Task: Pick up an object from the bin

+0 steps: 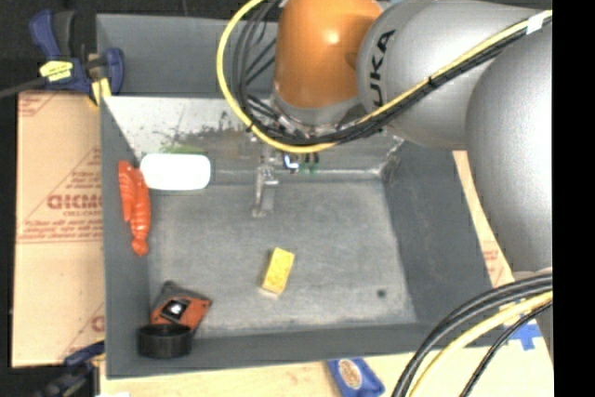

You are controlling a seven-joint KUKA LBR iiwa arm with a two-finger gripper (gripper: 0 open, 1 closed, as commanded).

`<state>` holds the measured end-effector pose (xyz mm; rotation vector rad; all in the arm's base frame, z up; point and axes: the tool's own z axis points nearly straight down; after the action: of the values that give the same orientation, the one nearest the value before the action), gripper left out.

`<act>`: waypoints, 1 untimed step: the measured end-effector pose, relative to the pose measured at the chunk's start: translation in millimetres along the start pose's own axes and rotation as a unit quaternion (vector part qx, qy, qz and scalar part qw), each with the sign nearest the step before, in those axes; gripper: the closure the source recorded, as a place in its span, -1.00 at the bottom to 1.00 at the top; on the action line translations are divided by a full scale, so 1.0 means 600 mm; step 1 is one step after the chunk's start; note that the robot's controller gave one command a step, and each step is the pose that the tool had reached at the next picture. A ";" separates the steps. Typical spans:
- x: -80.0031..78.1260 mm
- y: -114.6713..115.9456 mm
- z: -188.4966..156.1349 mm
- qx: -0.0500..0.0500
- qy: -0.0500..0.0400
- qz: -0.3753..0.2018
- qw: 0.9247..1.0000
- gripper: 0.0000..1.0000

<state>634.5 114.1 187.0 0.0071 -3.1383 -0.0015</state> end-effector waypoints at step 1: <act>-0.002 -0.001 -0.009 0.000 -0.004 0.001 1.000 -1.00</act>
Offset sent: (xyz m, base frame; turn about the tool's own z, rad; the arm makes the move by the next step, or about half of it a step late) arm -0.0695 -0.0072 -0.1170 -0.7266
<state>635.7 113.4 192.4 0.0033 -3.1458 -0.0029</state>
